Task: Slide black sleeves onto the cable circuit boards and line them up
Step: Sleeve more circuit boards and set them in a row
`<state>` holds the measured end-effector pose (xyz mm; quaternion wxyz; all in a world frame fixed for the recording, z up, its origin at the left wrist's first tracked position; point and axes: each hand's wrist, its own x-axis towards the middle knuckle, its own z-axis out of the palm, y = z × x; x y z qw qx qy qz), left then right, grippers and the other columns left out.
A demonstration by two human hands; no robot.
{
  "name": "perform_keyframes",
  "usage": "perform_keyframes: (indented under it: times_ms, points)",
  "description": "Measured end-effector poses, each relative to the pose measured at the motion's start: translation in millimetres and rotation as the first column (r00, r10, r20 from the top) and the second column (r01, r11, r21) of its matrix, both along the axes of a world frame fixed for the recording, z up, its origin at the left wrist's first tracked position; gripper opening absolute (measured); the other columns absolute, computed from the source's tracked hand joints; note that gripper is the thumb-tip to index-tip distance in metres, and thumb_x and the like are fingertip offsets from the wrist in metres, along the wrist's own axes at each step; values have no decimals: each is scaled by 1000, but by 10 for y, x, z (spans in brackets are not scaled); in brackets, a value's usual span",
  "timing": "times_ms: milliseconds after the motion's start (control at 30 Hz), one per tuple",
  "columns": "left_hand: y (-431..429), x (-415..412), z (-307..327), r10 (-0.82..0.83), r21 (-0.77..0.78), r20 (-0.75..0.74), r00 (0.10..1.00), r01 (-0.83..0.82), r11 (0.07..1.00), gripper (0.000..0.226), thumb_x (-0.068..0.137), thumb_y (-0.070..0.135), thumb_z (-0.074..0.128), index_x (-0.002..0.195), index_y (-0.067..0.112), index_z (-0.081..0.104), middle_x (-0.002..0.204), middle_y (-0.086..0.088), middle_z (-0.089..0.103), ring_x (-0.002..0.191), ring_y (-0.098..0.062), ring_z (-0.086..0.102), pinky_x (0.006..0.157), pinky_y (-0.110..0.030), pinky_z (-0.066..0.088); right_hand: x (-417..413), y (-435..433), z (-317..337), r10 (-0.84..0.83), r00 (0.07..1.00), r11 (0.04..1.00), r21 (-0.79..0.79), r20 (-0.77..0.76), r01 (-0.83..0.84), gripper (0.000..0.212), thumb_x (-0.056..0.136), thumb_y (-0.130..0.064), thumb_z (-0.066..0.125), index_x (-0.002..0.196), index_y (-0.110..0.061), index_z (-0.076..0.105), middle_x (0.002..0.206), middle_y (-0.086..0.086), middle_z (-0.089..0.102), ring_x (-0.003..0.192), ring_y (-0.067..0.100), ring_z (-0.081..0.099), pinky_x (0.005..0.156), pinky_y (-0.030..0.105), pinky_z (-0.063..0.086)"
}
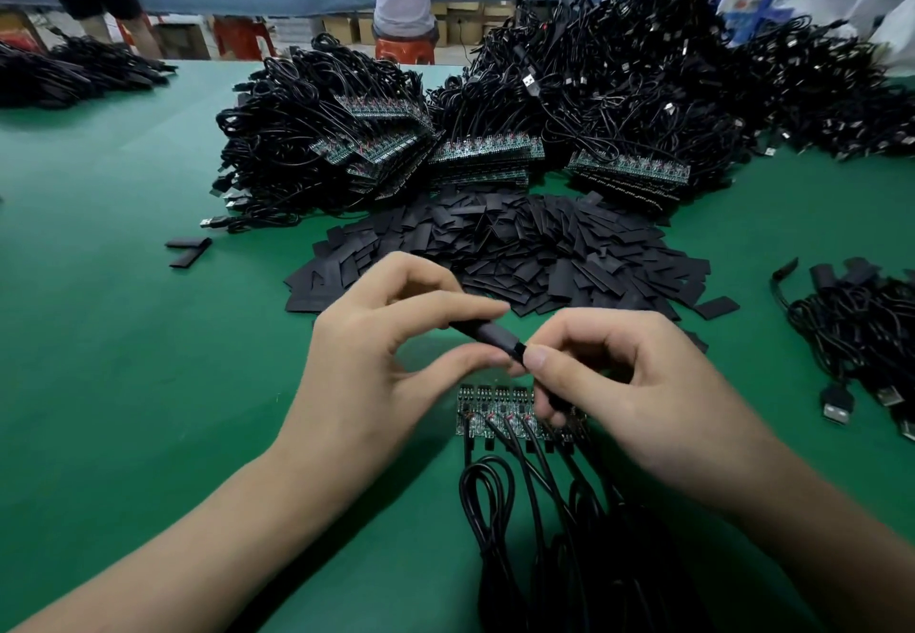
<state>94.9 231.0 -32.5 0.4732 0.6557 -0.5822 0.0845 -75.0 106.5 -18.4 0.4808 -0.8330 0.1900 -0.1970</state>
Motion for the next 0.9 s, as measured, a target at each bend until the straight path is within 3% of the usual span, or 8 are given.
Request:
perform_keyframes:
  times_ms: [167, 367, 533, 667, 900]
  points:
    - [-1, -45, -8, 66, -7, -74, 995, -67, 998, 36, 77, 35, 83, 111, 26, 78, 97, 11, 68, 92, -3, 65, 86, -10, 45, 13, 89, -47, -155, 985, 902, -395, 78, 173, 19, 98, -35, 61, 81, -30, 69, 70, -10, 67, 60, 8, 59, 52, 17, 37]
    - [3, -56, -6, 24, 34, -132, 991, -20, 999, 52, 76, 40, 83, 123, 22, 73, 104, 13, 73, 100, -4, 69, 91, -26, 56, 11, 100, -96, -166, 986, 765, -630, 5, 132, 20, 99, -38, 51, 90, -31, 68, 78, -16, 67, 71, 9, 58, 83, 30, 42]
    - [4, -36, -26, 24, 63, -48, 999, -21, 998, 52, 77, 31, 87, 125, 20, 71, 107, 10, 71, 102, -6, 68, 91, -29, 55, 16, 126, -64, -133, 991, 754, -650, -9, 95, 16, 96, -37, 53, 96, -32, 68, 81, -19, 65, 74, 5, 58, 84, 30, 41]
    - [-1, -56, -1, 39, 69, 18, 999, -40, 997, 48, 78, 35, 74, 122, 18, 71, 107, 9, 69, 103, -6, 66, 91, -31, 54, 36, 134, -76, -111, 994, 804, -586, 18, 101, 20, 94, -39, 51, 93, -32, 70, 80, -17, 68, 75, 6, 62, 86, 30, 42]
    - [-6, -78, 0, 39, 54, 38, 999, -41, 998, 42, 78, 34, 73, 117, 19, 73, 105, 10, 69, 101, -5, 66, 90, -28, 53, 43, 126, -96, -157, 982, 869, -457, 105, 188, 16, 88, -35, 65, 97, -31, 78, 82, -23, 73, 82, -6, 66, 74, 18, 49]
